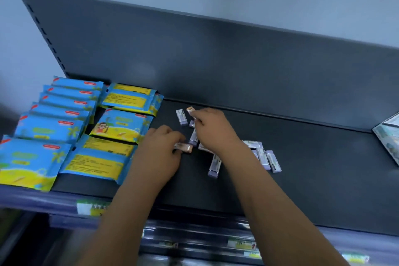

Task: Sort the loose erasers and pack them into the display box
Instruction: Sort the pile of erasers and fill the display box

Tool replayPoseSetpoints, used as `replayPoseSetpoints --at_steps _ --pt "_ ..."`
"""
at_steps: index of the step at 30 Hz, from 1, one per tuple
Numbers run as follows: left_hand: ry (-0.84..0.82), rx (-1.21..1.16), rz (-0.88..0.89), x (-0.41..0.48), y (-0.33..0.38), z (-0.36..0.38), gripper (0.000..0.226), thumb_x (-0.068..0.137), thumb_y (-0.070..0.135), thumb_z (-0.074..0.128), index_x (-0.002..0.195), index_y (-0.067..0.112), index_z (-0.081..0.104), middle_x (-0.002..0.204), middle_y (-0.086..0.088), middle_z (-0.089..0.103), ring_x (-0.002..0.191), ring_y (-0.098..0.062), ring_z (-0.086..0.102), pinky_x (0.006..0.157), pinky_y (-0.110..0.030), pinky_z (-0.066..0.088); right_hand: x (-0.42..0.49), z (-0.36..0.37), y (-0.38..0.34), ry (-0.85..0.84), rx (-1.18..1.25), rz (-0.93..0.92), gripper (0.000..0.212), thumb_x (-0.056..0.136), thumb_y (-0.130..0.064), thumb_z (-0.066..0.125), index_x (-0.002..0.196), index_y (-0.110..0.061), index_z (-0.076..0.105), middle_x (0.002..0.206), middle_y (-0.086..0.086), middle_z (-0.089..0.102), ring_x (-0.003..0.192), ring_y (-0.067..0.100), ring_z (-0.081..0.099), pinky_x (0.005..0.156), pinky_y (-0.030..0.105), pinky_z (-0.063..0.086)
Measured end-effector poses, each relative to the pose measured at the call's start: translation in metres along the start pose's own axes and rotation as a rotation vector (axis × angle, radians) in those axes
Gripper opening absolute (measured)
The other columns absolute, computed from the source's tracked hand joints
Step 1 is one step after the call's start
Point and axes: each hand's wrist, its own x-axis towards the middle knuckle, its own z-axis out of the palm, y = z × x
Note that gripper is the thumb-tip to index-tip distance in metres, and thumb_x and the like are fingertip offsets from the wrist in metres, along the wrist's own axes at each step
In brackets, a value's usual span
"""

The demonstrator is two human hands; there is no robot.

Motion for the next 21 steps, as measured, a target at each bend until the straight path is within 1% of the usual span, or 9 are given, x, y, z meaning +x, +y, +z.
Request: replayPoseSetpoints --at_steps 3,5,8,11,13,15,17,19,21 --pt "0.01 0.037 -0.037 -0.002 0.0 -0.001 0.009 0.077 0.023 0.075 0.083 0.021 0.068 0.087 -0.001 0.057 0.083 -0.029 0.054 0.067 -0.042 0.048 0.004 0.001 -0.001 -0.032 -0.208 0.024 0.034 0.092 -0.032 0.042 0.109 -0.024 0.071 0.114 0.002 0.064 0.11 0.033 0.055 0.086 0.04 0.051" --pt "-0.019 0.033 -0.098 -0.002 -0.001 -0.006 0.02 0.078 0.03 0.075 0.074 0.021 0.057 0.084 0.001 0.053 0.082 -0.027 0.052 0.066 -0.041 0.047 0.003 0.0 0.001 0.033 -0.263 0.068 0.031 0.094 -0.032 0.043 0.103 -0.022 0.072 0.111 0.001 0.064 0.106 0.031 0.054 0.081 0.037 0.05" --pt "-0.053 0.056 -0.169 -0.002 0.001 -0.012 0.036 0.08 0.041 0.074 0.07 0.022 0.045 0.082 0.003 0.046 0.078 -0.021 0.051 0.063 -0.036 0.044 -0.003 0.002 0.004 0.126 -0.282 0.117 0.032 0.097 -0.034 0.045 0.104 -0.018 0.072 0.108 0.005 0.063 0.107 0.031 0.051 0.083 0.039 0.05" --pt "-0.056 0.019 -0.225 -0.002 0.005 -0.015 0.034 0.085 0.048 0.068 0.079 0.023 0.046 0.078 0.005 0.053 0.073 -0.018 0.054 0.064 -0.037 0.049 -0.006 0.002 0.005 0.197 -0.254 0.145 0.027 0.097 -0.027 0.046 0.1 -0.016 0.07 0.103 0.007 0.063 0.106 0.031 0.051 0.081 0.039 0.05" --pt "-0.078 0.001 -0.225 -0.003 0.006 -0.016 0.029 0.088 0.048 0.064 0.086 0.026 0.045 0.075 0.005 0.058 0.072 -0.017 0.056 0.064 -0.038 0.052 -0.005 0.0 0.007 0.237 -0.245 0.179 0.022 0.094 -0.018 0.047 0.091 -0.016 0.069 0.095 0.006 0.065 0.099 0.03 0.055 0.071 0.034 0.047" --pt "-0.095 -0.039 -0.185 -0.004 0.006 -0.017 0.019 0.091 0.043 0.062 0.094 0.031 0.047 0.074 0.005 0.06 0.074 -0.017 0.058 0.063 -0.037 0.052 -0.005 -0.003 0.009 0.248 -0.249 0.213 0.02 0.091 -0.012 0.049 0.092 -0.017 0.068 0.091 0.005 0.066 0.093 0.03 0.058 0.065 0.031 0.042" --pt "-0.122 -0.077 -0.143 -0.003 0.005 -0.017 0.014 0.096 0.034 0.056 0.109 0.038 0.056 0.085 0.005 0.066 0.085 -0.02 0.062 0.069 -0.037 0.053 -0.004 -0.006 0.011 0.246 -0.229 0.234 0.023 0.09 -0.009 0.052 0.101 -0.019 0.069 0.094 0.004 0.067 0.092 0.029 0.059 0.065 0.03 0.04" --pt "-0.192 -0.078 -0.098 -0.001 0.003 -0.017 0.034 0.096 0.023 0.05 0.12 0.042 0.065 0.106 0.007 0.068 0.103 -0.018 0.061 0.081 -0.035 0.052 -0.003 -0.008 0.013 0.24 -0.191 0.255 0.027 0.09 -0.009 0.052 0.107 -0.023 0.069 0.096 0.003 0.068 0.093 0.028 0.059 0.064 0.029 0.04" --pt "-0.257 -0.087 -0.085 0.002 0.001 -0.018 0.039 0.093 0.018 0.051 0.12 0.039 0.069 0.112 0.008 0.066 0.108 -0.015 0.058 0.085 -0.033 0.051 -0.001 -0.009 0.015 0.242 -0.122 0.283 0.027 0.089 -0.012 0.054 0.105 -0.027 0.071 0.093 0.0 0.069 0.09 0.026 0.06 0.064 0.03 0.046"
